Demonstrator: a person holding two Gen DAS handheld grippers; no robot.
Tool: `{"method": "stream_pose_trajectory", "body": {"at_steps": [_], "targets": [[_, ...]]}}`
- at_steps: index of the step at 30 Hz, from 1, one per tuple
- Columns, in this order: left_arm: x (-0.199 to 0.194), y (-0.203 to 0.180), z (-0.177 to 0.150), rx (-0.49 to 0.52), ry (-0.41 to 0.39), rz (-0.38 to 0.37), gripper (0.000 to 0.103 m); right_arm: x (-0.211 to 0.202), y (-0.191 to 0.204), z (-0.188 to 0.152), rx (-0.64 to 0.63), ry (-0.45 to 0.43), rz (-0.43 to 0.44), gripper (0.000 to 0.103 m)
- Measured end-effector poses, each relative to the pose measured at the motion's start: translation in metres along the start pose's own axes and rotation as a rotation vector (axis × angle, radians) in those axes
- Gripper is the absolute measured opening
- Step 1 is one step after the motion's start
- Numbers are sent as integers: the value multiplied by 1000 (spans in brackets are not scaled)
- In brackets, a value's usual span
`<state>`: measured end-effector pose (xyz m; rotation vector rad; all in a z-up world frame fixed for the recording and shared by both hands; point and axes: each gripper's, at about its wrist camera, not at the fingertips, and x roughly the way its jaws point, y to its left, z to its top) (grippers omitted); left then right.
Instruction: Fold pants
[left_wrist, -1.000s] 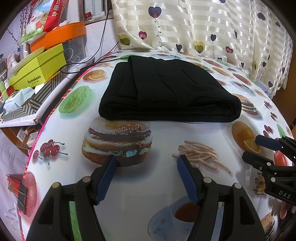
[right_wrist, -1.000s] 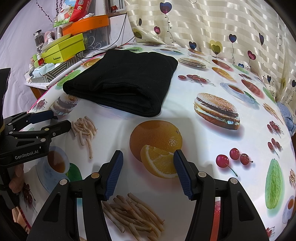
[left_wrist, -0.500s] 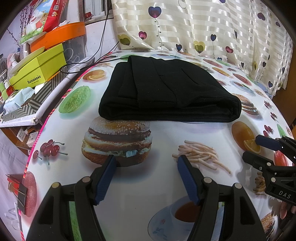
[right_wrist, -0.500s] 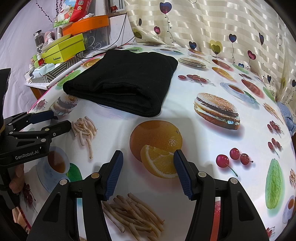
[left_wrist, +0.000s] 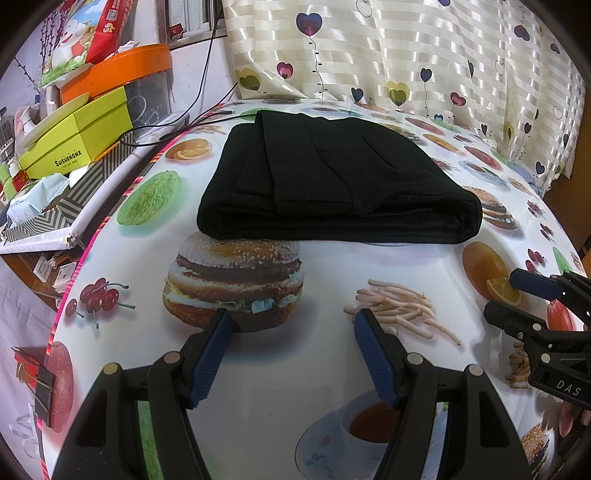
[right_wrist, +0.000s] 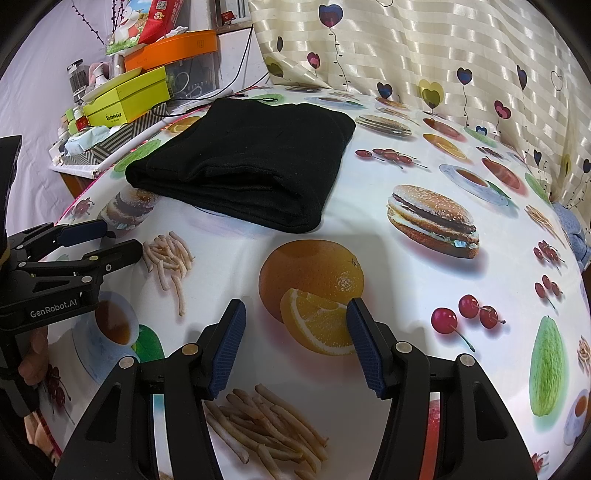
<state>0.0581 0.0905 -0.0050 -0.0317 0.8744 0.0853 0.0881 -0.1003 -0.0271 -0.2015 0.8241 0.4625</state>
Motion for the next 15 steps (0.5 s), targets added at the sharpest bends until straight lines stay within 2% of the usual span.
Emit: {"method": "stream_pose_trajectory", "body": {"at_steps": [15], "targets": [[0, 0, 0, 0, 0, 0, 72, 0, 1, 1, 1, 0, 0, 58]]}}
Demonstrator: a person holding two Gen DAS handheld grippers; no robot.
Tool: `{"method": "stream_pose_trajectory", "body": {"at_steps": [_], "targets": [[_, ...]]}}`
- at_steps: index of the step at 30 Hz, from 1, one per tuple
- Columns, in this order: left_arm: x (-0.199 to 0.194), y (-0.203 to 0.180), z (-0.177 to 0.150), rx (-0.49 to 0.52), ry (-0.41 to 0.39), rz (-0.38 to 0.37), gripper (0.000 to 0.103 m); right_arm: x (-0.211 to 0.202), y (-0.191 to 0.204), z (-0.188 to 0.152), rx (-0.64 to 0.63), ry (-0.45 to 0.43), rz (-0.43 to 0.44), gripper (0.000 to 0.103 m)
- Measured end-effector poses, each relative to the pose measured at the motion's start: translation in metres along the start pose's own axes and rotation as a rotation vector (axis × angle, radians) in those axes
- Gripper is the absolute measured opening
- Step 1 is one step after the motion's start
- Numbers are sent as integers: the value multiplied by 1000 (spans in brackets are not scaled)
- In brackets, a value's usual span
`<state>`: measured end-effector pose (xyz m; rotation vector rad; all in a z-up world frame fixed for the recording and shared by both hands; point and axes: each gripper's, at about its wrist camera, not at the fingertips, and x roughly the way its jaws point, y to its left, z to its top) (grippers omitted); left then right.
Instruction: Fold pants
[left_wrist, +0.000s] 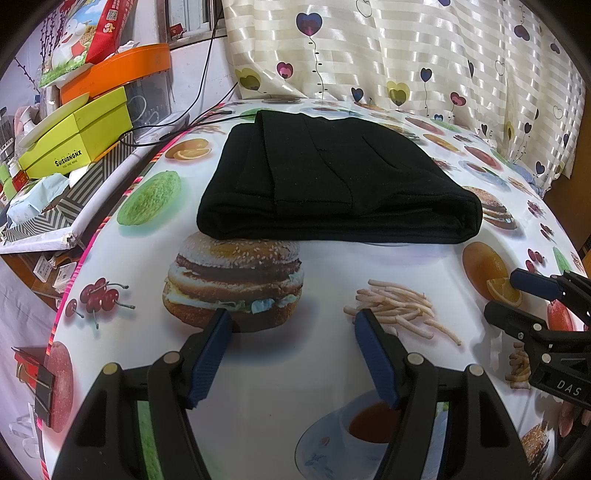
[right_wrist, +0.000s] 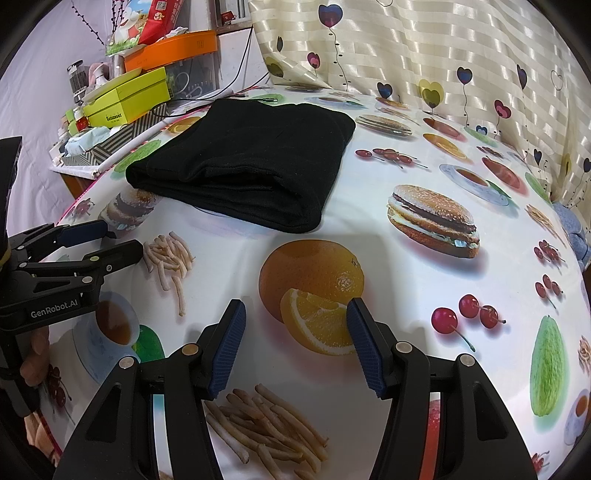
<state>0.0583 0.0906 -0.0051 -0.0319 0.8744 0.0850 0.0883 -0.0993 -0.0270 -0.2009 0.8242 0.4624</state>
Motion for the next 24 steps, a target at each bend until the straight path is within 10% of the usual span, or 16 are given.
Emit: {"method": "stream_pose_trajectory", "body": {"at_steps": [24], "targets": [[1, -1, 0, 2, 2, -1, 75, 0, 0, -1, 0, 0, 0, 58]]}}
